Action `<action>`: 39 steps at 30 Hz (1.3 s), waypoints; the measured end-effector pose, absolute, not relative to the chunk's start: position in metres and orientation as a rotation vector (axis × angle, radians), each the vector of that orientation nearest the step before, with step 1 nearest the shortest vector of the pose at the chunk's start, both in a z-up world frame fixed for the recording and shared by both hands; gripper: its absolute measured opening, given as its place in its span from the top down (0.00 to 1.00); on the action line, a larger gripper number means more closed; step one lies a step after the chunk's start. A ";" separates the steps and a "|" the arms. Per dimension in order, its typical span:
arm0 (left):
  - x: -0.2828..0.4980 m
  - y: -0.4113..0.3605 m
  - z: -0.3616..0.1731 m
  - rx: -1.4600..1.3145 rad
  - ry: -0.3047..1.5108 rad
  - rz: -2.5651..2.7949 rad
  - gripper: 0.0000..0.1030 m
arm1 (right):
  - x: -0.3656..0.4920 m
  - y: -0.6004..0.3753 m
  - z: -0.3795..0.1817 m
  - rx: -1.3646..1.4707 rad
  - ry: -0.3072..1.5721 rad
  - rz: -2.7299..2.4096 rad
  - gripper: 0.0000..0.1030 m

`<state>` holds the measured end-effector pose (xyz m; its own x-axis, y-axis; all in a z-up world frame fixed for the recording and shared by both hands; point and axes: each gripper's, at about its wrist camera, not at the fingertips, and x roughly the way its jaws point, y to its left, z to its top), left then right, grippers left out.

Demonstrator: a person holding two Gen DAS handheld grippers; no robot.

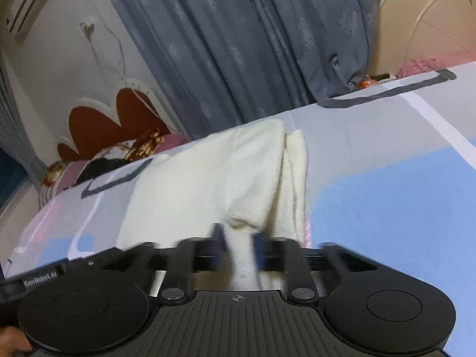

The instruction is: Fold small clothes

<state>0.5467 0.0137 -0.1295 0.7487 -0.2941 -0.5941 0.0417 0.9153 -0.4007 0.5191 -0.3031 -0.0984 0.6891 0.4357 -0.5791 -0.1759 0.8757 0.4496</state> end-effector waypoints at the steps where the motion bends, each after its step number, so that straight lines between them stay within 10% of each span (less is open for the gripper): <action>1: 0.547 0.012 -0.127 -0.373 0.703 -0.196 0.45 | 0.518 -0.302 -0.097 0.364 0.728 0.353 0.89; 23: 0.633 -0.032 -0.127 -0.374 0.739 -0.375 0.48 | 0.567 -0.302 -0.101 0.196 0.761 0.294 0.73; 39: 0.525 -0.056 -0.103 0.020 0.650 -0.311 0.45 | 0.471 -0.314 -0.103 0.159 0.762 0.340 0.67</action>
